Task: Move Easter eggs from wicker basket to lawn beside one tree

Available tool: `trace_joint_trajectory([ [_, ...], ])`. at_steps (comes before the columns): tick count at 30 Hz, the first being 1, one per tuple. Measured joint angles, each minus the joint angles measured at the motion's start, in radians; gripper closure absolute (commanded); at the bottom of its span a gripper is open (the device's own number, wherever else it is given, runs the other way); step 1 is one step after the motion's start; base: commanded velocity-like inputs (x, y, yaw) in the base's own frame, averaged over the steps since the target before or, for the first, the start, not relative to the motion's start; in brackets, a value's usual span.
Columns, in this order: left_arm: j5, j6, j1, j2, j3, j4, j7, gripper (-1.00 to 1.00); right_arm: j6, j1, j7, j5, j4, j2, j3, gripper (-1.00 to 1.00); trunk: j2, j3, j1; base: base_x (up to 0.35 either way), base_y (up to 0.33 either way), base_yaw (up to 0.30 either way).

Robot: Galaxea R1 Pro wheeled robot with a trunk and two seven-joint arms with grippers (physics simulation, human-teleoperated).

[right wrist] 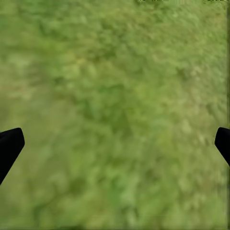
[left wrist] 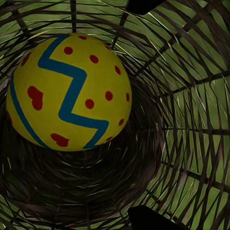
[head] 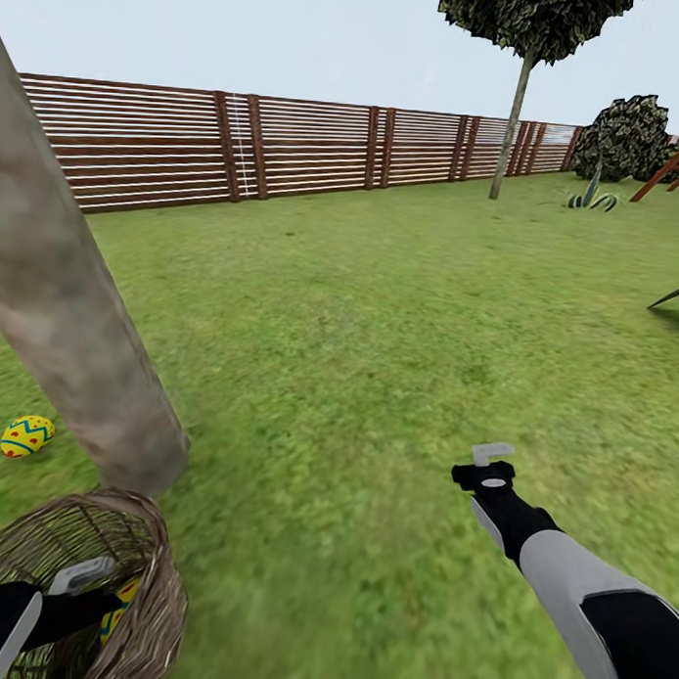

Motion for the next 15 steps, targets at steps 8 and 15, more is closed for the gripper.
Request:
trace_joint_trajectory([
  [8, 0.000, 0.000, 0.000, 0.000, 0.000, 0.000, 0.000, -1.00, -0.017, 0.000, 0.000, 0.002, 0.058, -0.004, 0.001, -1.00, 0.000, 0.000, 0.000, 0.000, 0.000, 0.000],
  [15, 0.000, 0.000, 0.000, 0.000, 0.000, 0.000, 0.000, -1.00, -0.018, 0.000, 0.000, -0.005, 0.054, -0.004, -0.001, -1.00, 0.000, 0.000, 0.000, 0.000, 0.000, 0.000],
])
